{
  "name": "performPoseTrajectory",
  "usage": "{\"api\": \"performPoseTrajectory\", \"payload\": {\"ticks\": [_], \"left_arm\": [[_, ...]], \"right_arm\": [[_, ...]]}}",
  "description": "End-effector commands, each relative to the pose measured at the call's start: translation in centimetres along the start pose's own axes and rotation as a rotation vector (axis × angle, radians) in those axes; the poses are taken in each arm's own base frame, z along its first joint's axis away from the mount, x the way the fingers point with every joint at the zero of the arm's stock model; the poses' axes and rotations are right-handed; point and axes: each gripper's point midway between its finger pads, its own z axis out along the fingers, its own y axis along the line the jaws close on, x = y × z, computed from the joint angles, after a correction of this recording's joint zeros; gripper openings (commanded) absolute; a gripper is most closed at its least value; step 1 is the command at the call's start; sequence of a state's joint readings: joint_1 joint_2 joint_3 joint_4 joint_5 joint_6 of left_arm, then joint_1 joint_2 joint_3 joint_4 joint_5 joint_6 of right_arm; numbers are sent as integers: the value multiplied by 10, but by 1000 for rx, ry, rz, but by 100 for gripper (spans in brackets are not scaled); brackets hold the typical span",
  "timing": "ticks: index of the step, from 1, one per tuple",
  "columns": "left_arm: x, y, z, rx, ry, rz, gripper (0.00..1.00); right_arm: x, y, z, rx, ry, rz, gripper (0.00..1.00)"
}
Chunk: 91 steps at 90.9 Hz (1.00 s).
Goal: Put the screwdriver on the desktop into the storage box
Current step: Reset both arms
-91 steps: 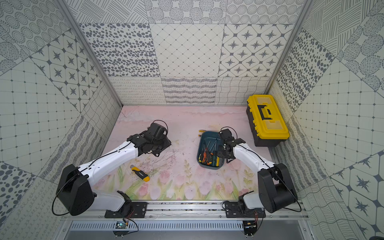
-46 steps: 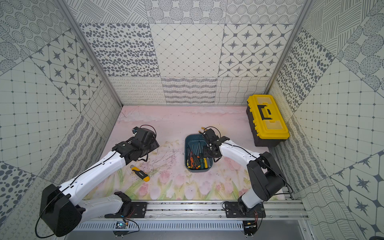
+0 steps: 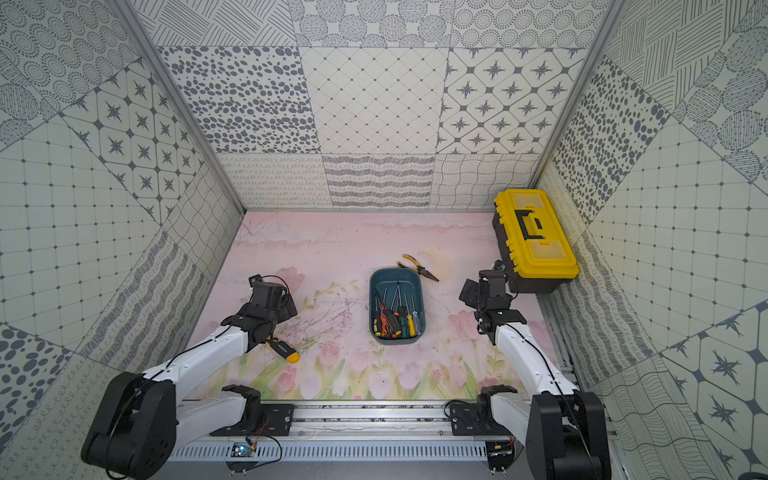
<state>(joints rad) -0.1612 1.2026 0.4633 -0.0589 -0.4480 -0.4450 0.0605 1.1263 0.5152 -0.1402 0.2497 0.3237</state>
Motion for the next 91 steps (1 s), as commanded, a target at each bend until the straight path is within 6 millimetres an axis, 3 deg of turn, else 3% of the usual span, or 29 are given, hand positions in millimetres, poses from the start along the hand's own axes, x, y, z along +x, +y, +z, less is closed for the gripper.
{"api": "performPoseTrajectory", "payload": {"ticks": [1, 15, 29, 40, 48, 58, 91], "left_arm": [[-65, -45, 2, 190, -326, 166, 99], [-79, -64, 7, 241, -437, 281, 99], [-70, -91, 13, 375, -432, 332, 99], [-67, -78, 24, 354, -437, 253, 99], [-66, -74, 32, 344, -417, 236, 99], [-72, -60, 38, 267, -405, 166, 99], [-71, -60, 40, 274, -398, 167, 99]], "right_arm": [[-41, 7, 7, -23, -200, -53, 93], [-49, 17, 24, -64, -261, -56, 93], [-64, 40, 38, -151, -326, -94, 93], [-69, 51, 45, -179, -365, -182, 92], [-50, 62, 50, -255, -386, -227, 93], [-51, 59, 51, -248, -401, -217, 96], [-51, 59, 50, -246, -401, -218, 97]]}}
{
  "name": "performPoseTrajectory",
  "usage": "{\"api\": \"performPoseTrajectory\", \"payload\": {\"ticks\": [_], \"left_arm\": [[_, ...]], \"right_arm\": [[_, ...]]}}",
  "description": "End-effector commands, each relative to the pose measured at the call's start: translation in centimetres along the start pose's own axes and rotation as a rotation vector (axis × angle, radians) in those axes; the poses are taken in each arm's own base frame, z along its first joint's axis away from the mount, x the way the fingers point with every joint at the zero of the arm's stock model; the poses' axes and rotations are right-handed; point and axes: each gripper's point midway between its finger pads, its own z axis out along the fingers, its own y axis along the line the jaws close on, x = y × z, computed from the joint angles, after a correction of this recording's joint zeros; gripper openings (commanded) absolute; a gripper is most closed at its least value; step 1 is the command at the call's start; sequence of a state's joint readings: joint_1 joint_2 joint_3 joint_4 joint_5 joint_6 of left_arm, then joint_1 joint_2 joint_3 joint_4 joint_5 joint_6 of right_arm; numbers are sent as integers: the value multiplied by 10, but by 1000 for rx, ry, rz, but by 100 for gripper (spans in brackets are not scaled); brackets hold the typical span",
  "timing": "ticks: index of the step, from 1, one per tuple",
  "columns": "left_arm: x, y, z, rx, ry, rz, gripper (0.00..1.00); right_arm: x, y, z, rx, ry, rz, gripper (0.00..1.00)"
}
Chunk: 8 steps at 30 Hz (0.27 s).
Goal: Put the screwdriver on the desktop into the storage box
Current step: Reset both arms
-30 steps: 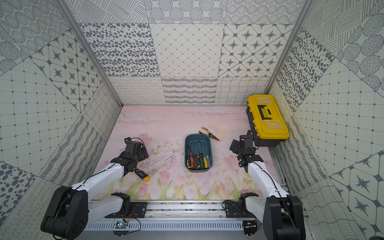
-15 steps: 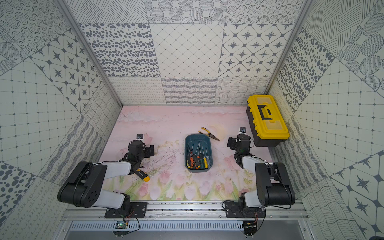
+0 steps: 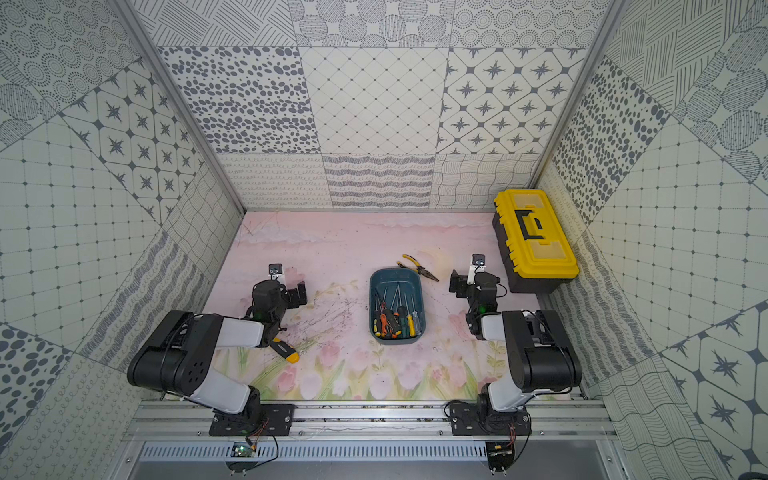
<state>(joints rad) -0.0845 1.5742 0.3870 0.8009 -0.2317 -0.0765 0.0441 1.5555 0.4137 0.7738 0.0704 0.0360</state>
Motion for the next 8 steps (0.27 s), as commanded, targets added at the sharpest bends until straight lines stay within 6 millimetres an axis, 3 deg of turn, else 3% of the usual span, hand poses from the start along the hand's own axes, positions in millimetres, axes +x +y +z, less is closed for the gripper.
{"api": "performPoseTrajectory", "payload": {"ticks": [1, 8], "left_arm": [[-22, -2, 2, 21, -77, -22, 99], [-22, -1, 2, 33, -73, -33, 99]], "right_arm": [[-14, 3, -1, -13, -59, -8, 97], [-14, 3, -1, -13, -59, -7, 97]]}}
